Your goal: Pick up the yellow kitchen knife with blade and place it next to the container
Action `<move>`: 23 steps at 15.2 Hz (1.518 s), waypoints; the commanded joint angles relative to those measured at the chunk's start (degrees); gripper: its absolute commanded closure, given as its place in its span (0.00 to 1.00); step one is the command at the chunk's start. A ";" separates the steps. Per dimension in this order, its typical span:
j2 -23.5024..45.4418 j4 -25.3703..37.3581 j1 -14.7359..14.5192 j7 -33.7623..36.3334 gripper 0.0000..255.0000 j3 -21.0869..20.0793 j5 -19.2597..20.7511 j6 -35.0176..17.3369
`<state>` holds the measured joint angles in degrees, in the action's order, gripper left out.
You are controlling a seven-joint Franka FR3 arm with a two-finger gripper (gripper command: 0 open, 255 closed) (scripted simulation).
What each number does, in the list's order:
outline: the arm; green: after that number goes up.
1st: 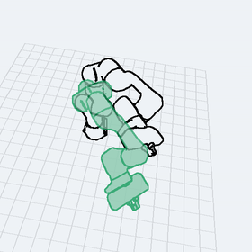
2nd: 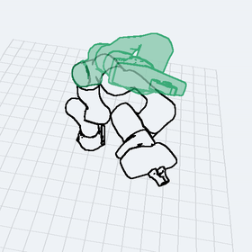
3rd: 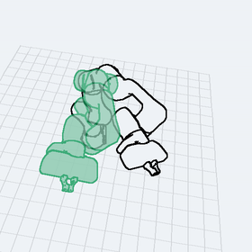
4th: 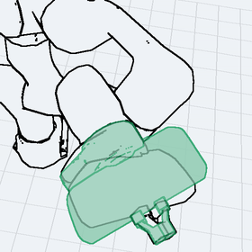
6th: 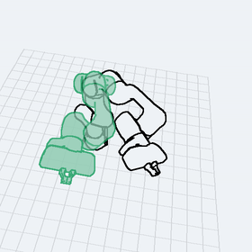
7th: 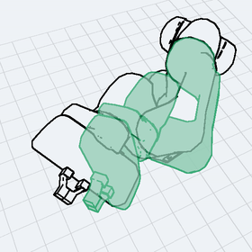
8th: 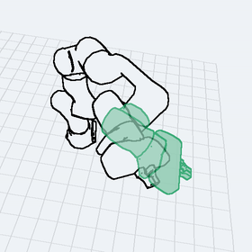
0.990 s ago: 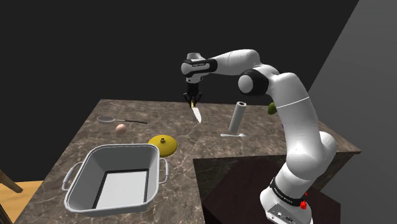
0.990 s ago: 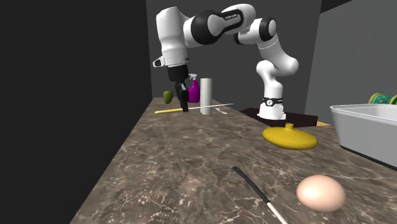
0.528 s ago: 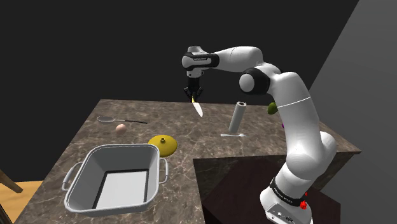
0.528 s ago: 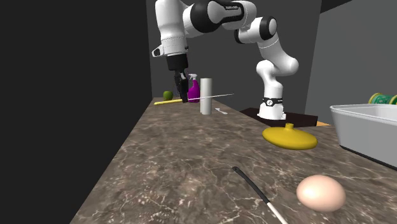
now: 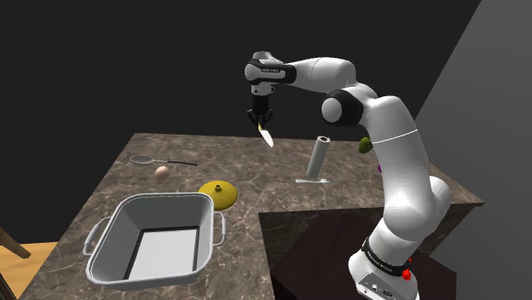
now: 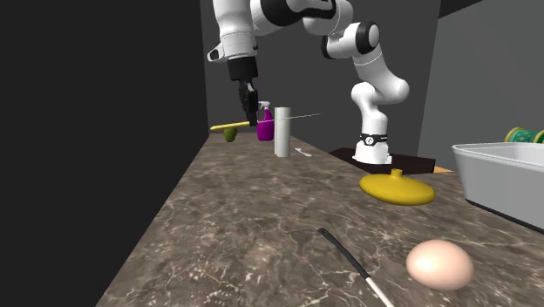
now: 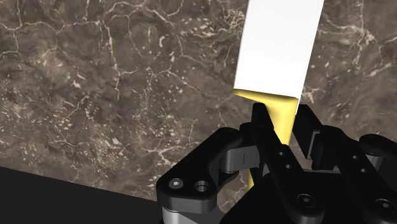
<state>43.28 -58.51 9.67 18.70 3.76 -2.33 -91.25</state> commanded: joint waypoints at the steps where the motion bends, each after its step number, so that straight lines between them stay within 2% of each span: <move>1: 0.19 2.05 0.08 -0.01 1.00 0.01 0.01 1.89; 6: 0.94 7.11 0.24 0.05 1.00 0.00 -0.01 6.19; 9: -7.74 -7.45 -2.32 2.36 1.00 -0.34 0.17 0.31; 13: -15.82 -20.34 -5.37 5.81 1.00 -1.17 0.30 -4.56; 18: -23.55 -32.05 -8.91 10.58 1.00 -2.71 0.23 -8.67; 23: -29.65 -40.86 -12.31 15.72 1.00 -4.71 -0.18 -11.58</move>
<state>15.11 -97.37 -2.00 33.38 -0.57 -2.42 -102.23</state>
